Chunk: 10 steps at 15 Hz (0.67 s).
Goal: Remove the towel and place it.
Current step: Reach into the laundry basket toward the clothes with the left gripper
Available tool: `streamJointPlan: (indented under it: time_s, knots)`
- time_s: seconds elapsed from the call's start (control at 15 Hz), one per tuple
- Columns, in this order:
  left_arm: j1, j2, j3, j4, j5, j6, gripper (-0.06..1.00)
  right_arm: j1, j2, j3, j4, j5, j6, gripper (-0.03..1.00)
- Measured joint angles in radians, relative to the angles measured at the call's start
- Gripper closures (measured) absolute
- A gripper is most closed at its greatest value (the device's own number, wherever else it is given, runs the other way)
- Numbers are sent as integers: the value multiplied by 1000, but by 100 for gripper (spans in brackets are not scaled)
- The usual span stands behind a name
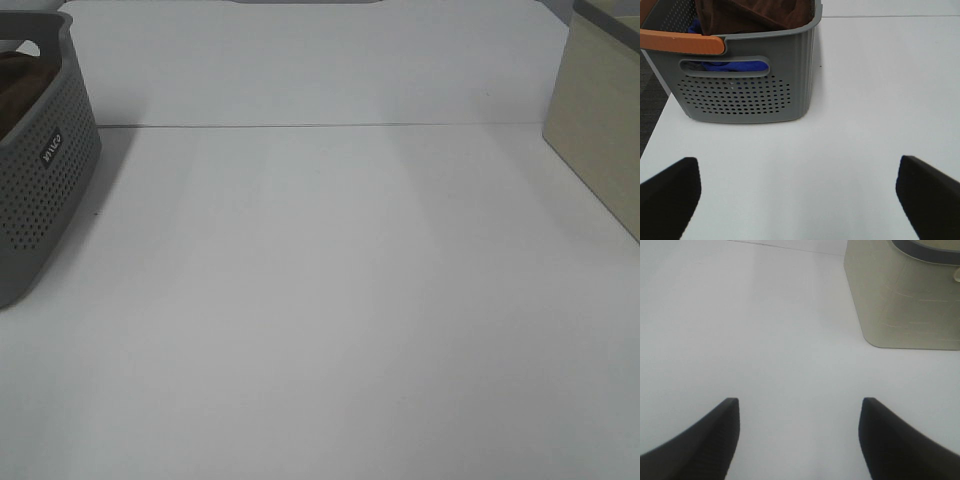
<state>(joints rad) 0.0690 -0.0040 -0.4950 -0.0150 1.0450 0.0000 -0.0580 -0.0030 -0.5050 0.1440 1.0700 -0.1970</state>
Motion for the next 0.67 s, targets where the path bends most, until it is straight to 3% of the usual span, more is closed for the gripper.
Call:
streamJointPlan:
  time_s: [0.67]
  knots:
    - [0,0,0,1,0,6,-5,0,0,0,0,0,0,31]
